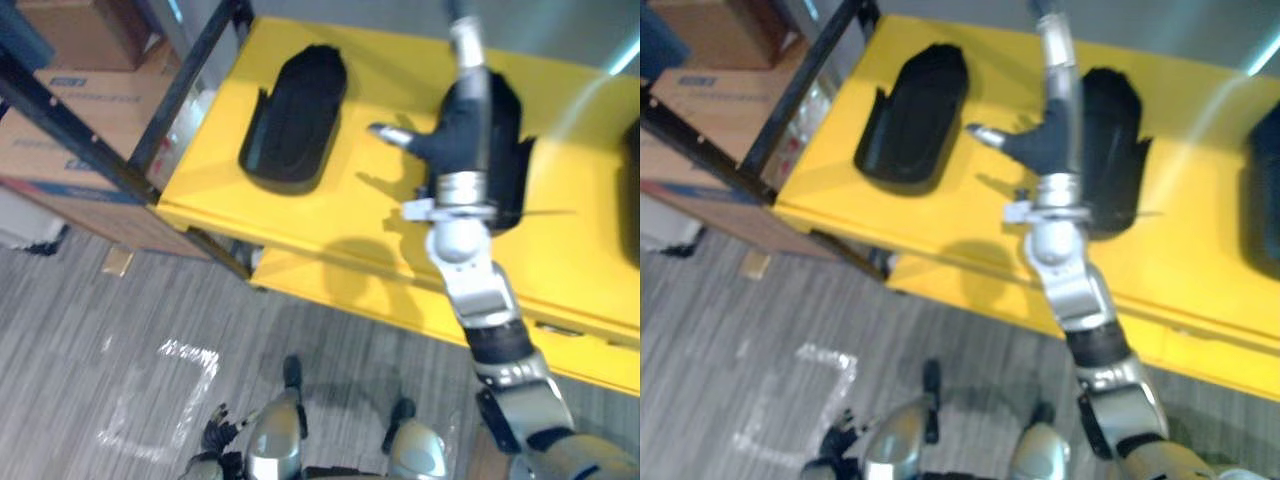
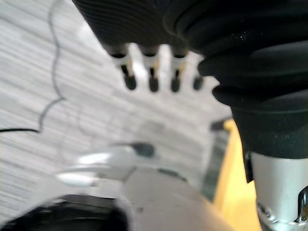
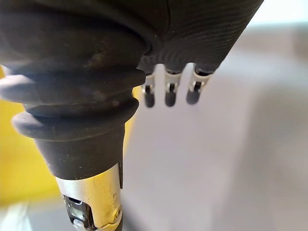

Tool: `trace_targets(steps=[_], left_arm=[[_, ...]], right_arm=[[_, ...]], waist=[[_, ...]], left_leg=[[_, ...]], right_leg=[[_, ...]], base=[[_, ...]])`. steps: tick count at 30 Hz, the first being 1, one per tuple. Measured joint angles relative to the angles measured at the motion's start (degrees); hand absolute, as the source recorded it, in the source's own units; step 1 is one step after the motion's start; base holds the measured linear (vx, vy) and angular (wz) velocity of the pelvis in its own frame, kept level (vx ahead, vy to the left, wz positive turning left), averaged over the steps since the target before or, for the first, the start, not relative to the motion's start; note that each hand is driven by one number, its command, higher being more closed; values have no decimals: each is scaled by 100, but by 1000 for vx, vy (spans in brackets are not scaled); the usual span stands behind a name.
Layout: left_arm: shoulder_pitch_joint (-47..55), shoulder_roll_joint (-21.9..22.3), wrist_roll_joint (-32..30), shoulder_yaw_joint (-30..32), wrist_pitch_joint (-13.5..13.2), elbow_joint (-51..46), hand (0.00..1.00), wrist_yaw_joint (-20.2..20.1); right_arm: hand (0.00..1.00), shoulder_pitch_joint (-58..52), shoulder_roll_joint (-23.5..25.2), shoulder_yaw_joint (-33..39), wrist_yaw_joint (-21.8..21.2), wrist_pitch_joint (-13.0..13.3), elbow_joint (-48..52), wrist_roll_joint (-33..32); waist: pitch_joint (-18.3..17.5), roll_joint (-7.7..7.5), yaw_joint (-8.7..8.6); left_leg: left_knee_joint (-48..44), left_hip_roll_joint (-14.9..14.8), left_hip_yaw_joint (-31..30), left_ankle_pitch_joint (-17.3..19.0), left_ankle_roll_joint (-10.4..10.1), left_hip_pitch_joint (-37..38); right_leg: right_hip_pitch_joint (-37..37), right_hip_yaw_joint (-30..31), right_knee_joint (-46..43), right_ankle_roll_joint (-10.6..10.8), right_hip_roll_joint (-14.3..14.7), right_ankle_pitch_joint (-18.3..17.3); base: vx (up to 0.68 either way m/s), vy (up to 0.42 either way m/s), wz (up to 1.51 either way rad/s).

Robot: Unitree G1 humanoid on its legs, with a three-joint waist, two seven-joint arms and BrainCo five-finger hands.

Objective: Walk over and take plastic housings, then place them on the shelf

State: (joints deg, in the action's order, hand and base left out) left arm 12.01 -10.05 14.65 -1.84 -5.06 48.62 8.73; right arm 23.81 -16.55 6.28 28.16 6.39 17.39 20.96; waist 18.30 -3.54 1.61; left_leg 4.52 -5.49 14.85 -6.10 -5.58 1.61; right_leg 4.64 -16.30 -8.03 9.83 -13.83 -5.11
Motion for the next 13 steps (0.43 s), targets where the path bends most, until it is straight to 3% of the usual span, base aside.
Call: trace_targets(steps=[1,3,7,10,13], left_arm=[[39,-4,1,121,28,22,0,24],[83,15,1,237,42,107,0,139],[123,164,14,591,39,222,0,268],[82,183,55,628,28,273,0,354],[-58,297,55,629,62,492,0,350]], right_arm=[[0,-416,-47,510,94,-10,73,-10],[0,-1104,-113,1204,133,-49,89,-261],[0,-2506,-11,2428,223,-190,-244,-987],[0,-3195,371,2877,357,-242,-1171,-1410],[0,-3696,715,2884,425,-424,-2089,-1899]], waist=[[-141,-99,-89],[-394,-151,-196],[-757,-106,-612],[-807,-62,-840],[-866,73,-938]], left_leg=[[0,-53,200,37,-30,162],[3,-161,468,109,-82,353],[16,-291,885,164,-149,570],[28,-318,1158,169,-156,718],[60,-330,1333,205,-206,735]], right_leg=[[94,164,98,-49,69,119],[145,410,200,-110,179,289],[132,769,364,-140,320,503],[118,920,468,-139,365,503],[24,1000,572,-142,388,408]], base=[[161,14,-46],[119,16,-64],[62,8,-54],[-41,-20,-52],[-119,-47,-42]])
